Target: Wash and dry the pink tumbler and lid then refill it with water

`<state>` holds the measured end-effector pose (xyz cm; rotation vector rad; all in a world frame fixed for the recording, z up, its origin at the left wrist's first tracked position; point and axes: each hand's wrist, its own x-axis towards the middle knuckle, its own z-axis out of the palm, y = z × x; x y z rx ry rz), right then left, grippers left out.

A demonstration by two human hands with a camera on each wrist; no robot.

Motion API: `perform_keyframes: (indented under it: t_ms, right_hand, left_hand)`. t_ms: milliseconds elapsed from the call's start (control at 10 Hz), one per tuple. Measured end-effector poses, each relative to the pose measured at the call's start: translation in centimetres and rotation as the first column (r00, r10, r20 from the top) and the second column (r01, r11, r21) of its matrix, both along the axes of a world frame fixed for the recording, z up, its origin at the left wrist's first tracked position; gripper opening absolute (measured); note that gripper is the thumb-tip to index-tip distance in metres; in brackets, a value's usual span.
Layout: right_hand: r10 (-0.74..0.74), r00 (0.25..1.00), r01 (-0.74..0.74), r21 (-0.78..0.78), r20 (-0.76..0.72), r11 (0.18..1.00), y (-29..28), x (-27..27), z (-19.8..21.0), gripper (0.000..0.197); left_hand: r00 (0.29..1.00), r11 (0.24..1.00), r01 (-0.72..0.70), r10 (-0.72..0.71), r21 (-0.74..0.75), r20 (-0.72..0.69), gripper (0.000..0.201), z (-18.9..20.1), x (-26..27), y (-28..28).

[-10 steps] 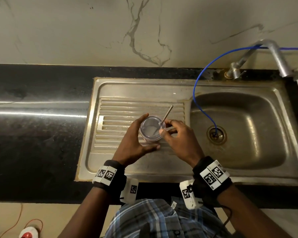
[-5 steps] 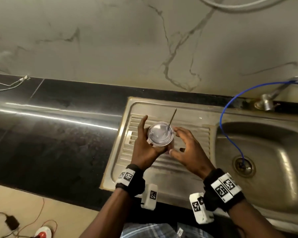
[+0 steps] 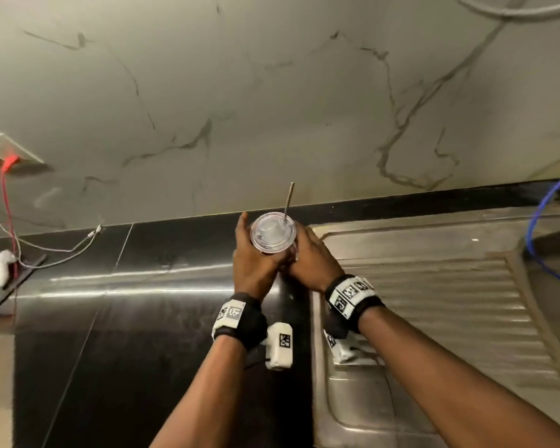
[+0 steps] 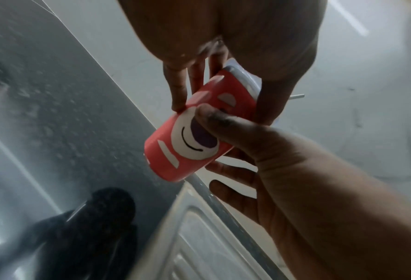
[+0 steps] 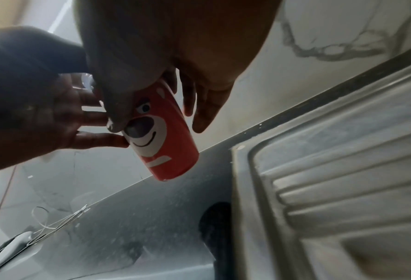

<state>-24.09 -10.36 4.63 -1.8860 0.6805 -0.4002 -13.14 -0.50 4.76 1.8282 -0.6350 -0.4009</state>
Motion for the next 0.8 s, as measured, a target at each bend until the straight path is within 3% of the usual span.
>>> perform_keyframes:
  t_ms: [200,700,800]
  right_hand:
    - [0.047,0.995,-0.045,0.017,-0.09,0.999,-0.1,7.8,-1.1,0.083]
    - [0.062,0.975,-0.072,-0.038,-0.215,0.997,-1.1,11.5,-2.5,0.079]
    - [0.084,0.961,-0.091,-0.013,-0.265,0.996,-1.4,10.9,-3.0,0.084]
  left_hand:
    - [0.996,0.995,-0.093,0.093,0.024,0.002,0.095,-1.8,6.3,0.4]
    - [0.995,0.994,-0.094,0.096,0.049,-0.024,0.1,-3.5,9.5,-0.3]
    - [0.995,0.995,-0.074,0.079,0.066,-0.063,0.113,-3.3,8.7,-0.2]
